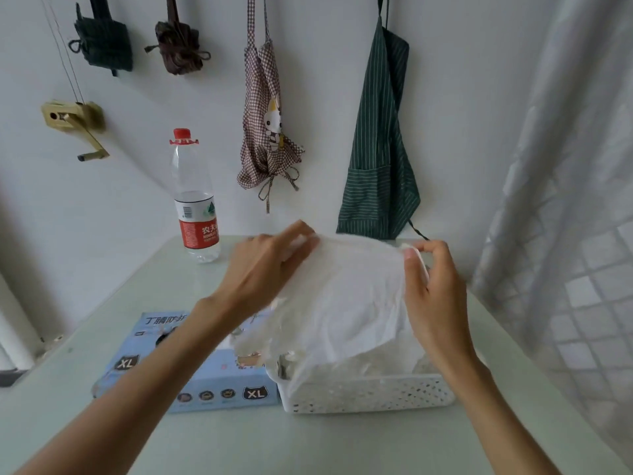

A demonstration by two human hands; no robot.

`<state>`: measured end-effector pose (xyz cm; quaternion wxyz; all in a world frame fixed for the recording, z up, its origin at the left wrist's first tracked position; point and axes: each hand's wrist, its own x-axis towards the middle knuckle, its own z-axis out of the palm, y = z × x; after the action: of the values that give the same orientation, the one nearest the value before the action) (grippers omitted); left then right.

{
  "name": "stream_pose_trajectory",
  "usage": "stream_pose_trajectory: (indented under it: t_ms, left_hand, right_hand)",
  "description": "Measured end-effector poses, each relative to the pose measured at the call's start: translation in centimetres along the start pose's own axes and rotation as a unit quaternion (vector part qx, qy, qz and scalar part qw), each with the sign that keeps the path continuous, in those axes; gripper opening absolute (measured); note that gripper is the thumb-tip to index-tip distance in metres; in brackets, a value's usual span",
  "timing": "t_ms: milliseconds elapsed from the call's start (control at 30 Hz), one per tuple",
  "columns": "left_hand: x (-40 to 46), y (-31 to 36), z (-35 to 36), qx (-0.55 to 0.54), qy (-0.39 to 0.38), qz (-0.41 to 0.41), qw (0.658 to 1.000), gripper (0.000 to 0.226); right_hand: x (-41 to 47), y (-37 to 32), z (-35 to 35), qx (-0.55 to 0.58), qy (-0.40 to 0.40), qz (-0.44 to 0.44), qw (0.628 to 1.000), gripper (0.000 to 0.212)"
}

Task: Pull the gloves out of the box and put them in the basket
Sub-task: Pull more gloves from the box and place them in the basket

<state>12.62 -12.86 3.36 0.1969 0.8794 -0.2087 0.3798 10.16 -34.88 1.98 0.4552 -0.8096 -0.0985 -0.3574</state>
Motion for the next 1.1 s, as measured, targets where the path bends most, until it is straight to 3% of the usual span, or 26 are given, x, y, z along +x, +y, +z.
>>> stream_pose_trajectory:
  t_ms: [100, 200, 433, 533, 600, 733, 800, 900, 1000, 1067, 1100]
  left_hand:
    - [-0.9, -0.8, 5.9, 0.023, -0.169, -0.003, 0.985, 0.027]
    - [-1.0, -1.0, 9.4, 0.056, -0.255, -0.001, 0.965, 0.031]
    - [-0.3, -0.6, 11.7, 0.162, -0.260, 0.067, 0.950, 0.034]
    - [-0.4, -0.3, 11.6, 0.190, -0.246, 0.087, 0.946, 0.033]
    - [-0.3, -0.2, 11.2, 0.190, -0.237, 0.097, 0.948, 0.035]
    - [0.9, 0.1, 9.0, 0.136, -0.218, 0.028, 0.966, 0.030]
    - [1.1, 0.0, 7.1, 0.106, -0.235, -0.034, 0.966, 0.021]
    - [0.2, 0.2, 4.0, 0.074, -0.288, -0.044, 0.954, 0.026]
    - [-1.7, 1.1, 2.2, 0.082, -0.421, -0.013, 0.903, 0.047]
    - [-2.7, 1.3, 2.7, 0.130, -0.519, 0.020, 0.845, 0.066]
    - [-3.1, 1.3, 3.2, 0.157, -0.556, 0.023, 0.816, 0.072]
  right_hand:
    - [-0.6, 4.4, 0.3, -0.153, -0.098, 0.089, 0.979, 0.019]
    - [-0.4, 7.1, 0.4, -0.286, -0.189, 0.107, 0.933, 0.017]
    - [0.8, 9.0, 1.0, -0.472, -0.232, 0.009, 0.851, 0.028]
    - [1.1, 9.3, 1.3, -0.550, -0.252, -0.038, 0.795, 0.051]
    - [1.3, 9.4, 1.3, -0.565, -0.263, -0.060, 0.780, 0.060]
    - [1.6, 9.2, 0.9, -0.544, -0.250, -0.092, 0.796, 0.042]
    - [2.0, 8.9, -0.1, -0.490, -0.231, -0.081, 0.837, 0.027]
    - [2.9, 8.5, -2.7, -0.350, -0.187, -0.023, 0.917, 0.019]
    - [3.0, 8.1, -3.2, -0.180, -0.188, 0.040, 0.965, 0.018]
    - [2.5, 7.6, -2.2, -0.122, -0.289, 0.047, 0.948, 0.028]
    - [2.2, 7.6, -1.6, -0.139, -0.370, 0.047, 0.917, 0.039]
